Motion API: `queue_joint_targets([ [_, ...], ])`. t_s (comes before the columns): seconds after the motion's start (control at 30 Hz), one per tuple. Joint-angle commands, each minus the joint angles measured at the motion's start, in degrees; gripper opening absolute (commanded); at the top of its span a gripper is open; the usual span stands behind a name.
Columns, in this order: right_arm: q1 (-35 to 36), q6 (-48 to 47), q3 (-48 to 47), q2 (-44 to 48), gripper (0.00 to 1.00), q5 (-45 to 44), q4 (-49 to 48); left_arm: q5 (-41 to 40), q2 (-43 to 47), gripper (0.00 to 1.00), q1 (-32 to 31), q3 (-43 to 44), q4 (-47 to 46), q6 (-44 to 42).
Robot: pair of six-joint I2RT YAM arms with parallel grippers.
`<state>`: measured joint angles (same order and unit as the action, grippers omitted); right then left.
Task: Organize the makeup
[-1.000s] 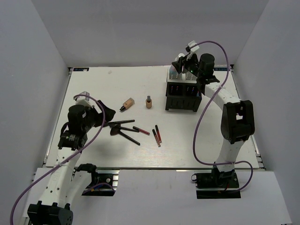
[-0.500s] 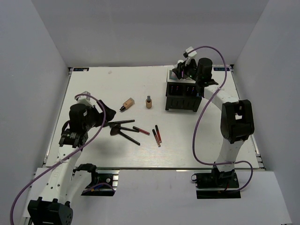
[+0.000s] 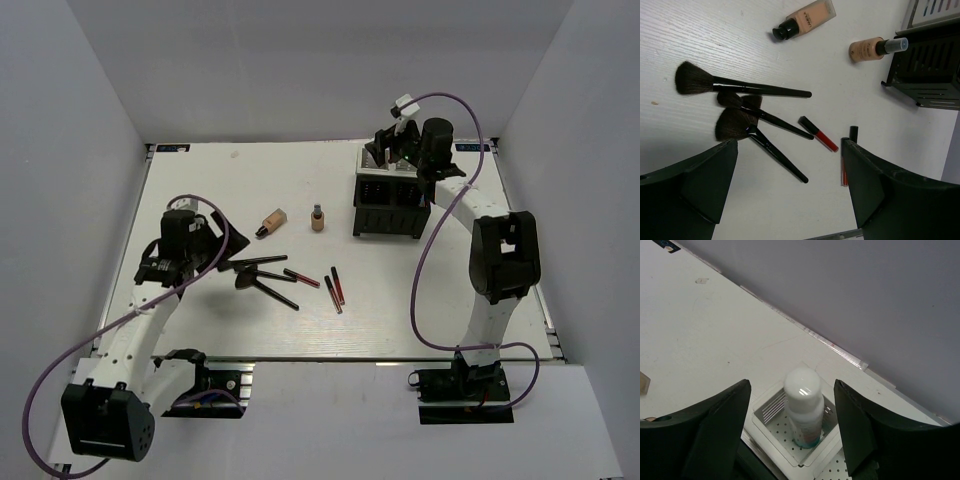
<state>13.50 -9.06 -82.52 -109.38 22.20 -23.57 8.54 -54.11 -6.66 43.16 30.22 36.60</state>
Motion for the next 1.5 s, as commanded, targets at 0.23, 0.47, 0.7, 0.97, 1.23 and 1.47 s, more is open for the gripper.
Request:
queue_joint_targets([
  [0.23, -1.54, 3.61, 0.86, 7.68, 0.56, 1.97, -2.7, 1.92, -8.02, 0.76, -0.29, 5.8, -3.05, -1.44],
  [0.47, -2.51, 5.28, 7.72, 15.6, 0.35, 7.5, -0.25, 4.64, -21.55, 0.37, -0.82, 12.29, -6.13, -11.27],
  [0.7, -3.56, 3.79, 14.83, 24.3, 0.65, 14.8, 6.52, 3.17, -38.59, 0.7, -4.41, 21.96, -7.71, -23.13],
  [0.97, -4.71, 2.64, 23.19, 31.5, 0.68, 15.51, 8.98, -7.74, -48.37, 0.75, -8.98, 28.3, -8.42, -30.62],
  [1.23, -4.8, -8.93, 22.67, 32.13, 0.67, 29.89, 19.51, -12.66, -43.73, 0.76, -10.92, 24.78, -14.75, -32.03],
  [1.47, -4.27, -24.57, 20.21, 29.49, 0.7, 39.58, 31.29, -12.67, -33.54, 0.76, -10.92, 20.39, -13.96, -29.58],
])
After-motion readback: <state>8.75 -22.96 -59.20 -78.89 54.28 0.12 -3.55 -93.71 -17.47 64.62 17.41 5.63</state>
